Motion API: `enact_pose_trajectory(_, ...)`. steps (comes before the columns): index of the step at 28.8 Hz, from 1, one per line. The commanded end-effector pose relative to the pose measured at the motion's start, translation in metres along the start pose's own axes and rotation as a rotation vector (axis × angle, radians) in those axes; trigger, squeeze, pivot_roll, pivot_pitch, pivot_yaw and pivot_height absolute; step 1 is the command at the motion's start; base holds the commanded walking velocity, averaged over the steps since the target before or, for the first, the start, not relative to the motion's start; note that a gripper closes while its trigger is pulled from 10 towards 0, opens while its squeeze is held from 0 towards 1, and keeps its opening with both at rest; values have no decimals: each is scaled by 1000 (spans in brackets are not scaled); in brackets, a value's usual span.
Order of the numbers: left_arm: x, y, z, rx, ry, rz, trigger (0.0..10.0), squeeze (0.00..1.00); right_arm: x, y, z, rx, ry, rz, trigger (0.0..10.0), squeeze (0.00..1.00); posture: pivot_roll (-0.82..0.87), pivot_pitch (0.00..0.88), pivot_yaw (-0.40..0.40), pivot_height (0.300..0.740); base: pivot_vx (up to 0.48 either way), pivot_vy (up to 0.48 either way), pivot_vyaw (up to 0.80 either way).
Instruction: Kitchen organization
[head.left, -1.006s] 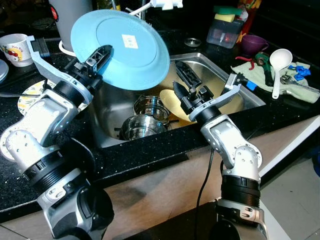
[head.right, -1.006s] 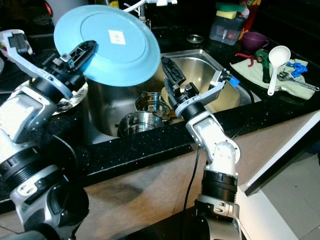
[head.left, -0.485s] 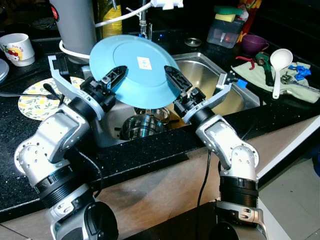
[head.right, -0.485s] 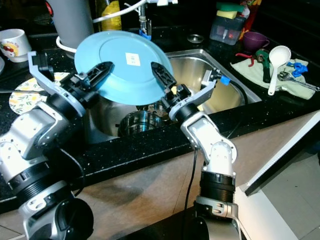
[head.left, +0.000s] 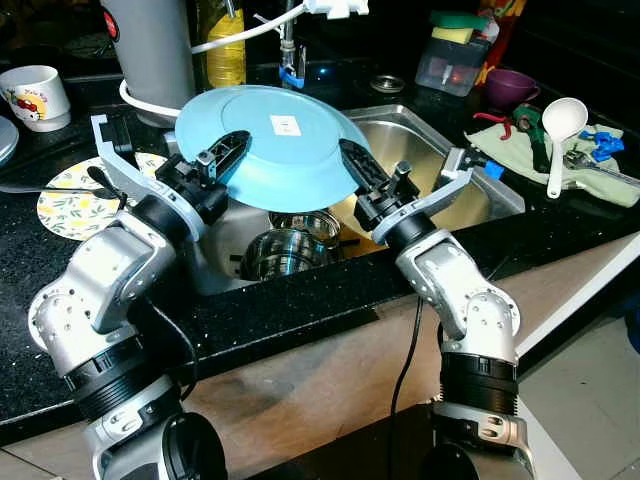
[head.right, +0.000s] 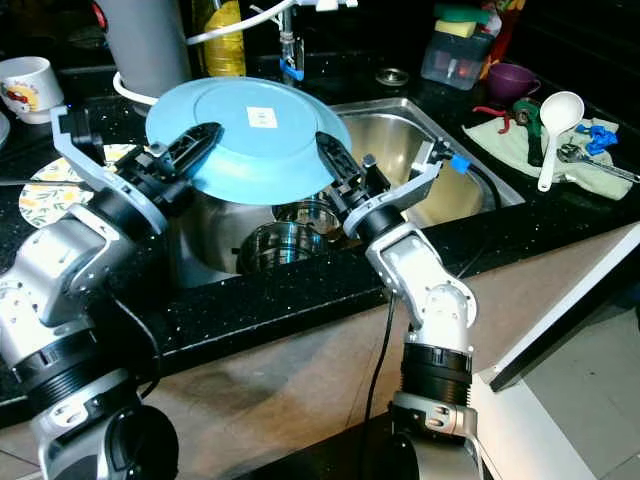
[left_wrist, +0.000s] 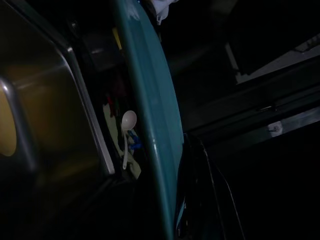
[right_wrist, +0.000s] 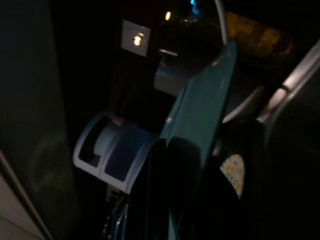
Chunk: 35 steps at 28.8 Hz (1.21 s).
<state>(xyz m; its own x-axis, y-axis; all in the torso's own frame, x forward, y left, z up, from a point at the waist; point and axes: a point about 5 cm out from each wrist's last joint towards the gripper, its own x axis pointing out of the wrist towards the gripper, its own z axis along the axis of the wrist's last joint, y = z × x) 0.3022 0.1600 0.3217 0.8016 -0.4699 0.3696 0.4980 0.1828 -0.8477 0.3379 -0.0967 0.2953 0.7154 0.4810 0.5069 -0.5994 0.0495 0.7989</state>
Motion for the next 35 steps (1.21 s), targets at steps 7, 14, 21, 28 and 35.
enact_pose_trajectory(7,-2,7,-4,49,56,75,0,267,1,6,3,-5,-26,12,0,0,12,183,-22,740,0,0,0)
enact_pose_trajectory(14,-1,6,-4,56,81,58,10000,1000,1,7,9,36,-66,27,0,0,15,182,-22,740,0,0,0)
enact_pose_trajectory(21,-2,6,-3,43,92,69,10000,0,-2,12,37,164,-240,87,0,0,18,179,-22,740,0,0,0)
enact_pose_trajectory(28,-5,-7,-7,28,134,-40,10000,0,-15,13,79,297,-461,156,0,0,20,180,-21,740,0,0,0)
enact_pose_trajectory(35,-8,-2,0,473,165,155,10000,0,-17,14,90,41,-438,71,0,0,20,180,-22,740,0,0,0)
